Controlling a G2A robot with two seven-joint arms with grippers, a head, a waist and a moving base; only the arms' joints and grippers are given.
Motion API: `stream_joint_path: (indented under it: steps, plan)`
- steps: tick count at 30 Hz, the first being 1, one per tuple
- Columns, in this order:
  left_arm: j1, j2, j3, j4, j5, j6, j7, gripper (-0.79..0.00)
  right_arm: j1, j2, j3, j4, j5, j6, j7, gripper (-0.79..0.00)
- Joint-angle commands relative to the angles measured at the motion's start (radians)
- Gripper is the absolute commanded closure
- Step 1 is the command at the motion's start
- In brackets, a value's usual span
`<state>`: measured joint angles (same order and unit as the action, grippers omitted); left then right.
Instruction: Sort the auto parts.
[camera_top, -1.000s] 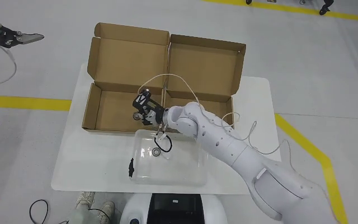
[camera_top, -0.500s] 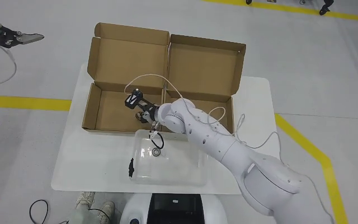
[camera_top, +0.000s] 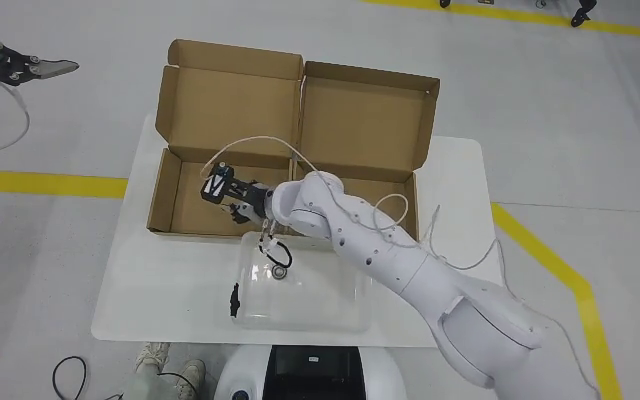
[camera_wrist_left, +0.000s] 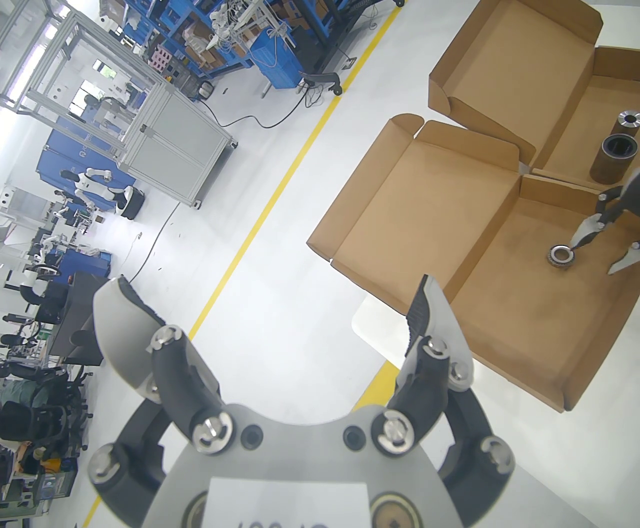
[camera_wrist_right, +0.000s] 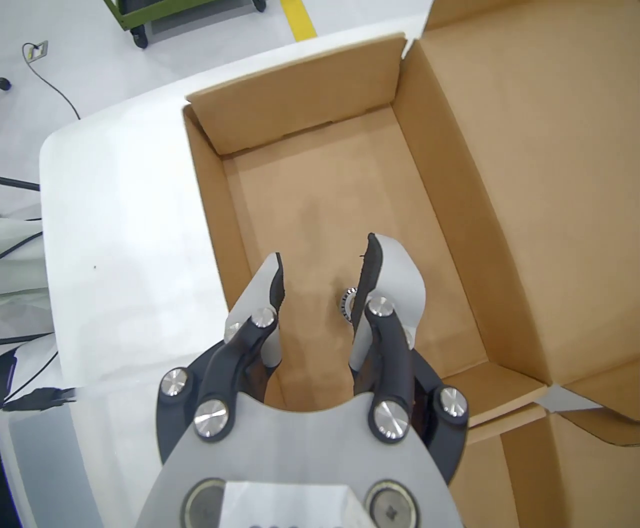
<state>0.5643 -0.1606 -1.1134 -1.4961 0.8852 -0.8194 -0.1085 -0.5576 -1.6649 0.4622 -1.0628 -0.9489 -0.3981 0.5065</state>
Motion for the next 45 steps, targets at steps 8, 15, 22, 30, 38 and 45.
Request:
stream_joint_path:
  steps: [8,15,22,30,38,45]
  plan:
    - [0.000,0.000,0.000,0.000,0.000,0.000,0.000,-0.785,-0.258,0.141,0.183,-0.452,-0.108,-0.101,0.170,-0.292]
    - [0.000,0.000,0.000,0.000,0.000,0.000,0.000,-0.785,-0.449,0.214,0.289,-0.658,-0.149,-0.237,0.251,-0.283]
    - [0.000,0.000,0.000,0.000,0.000,0.000,0.000,-0.785,-0.596,0.266,0.334,-0.748,-0.244,-0.378,0.240,-0.292]
    - [0.000,0.000,0.000,0.000,0.000,0.000,0.000,-0.785,-0.709,0.307,0.360,-0.758,-0.455,-0.412,0.131,-0.283]
    - [0.000,0.000,0.000,0.000,0.000,0.000,0.000,-0.785,-0.722,0.317,0.308,-0.715,-0.629,-0.385,0.049,-0.400]
    - [0.000,0.000,0.000,0.000,0.000,0.000,0.000,-0.785,-0.657,0.300,0.282,-0.578,-0.617,-0.305,-0.003,-0.354]
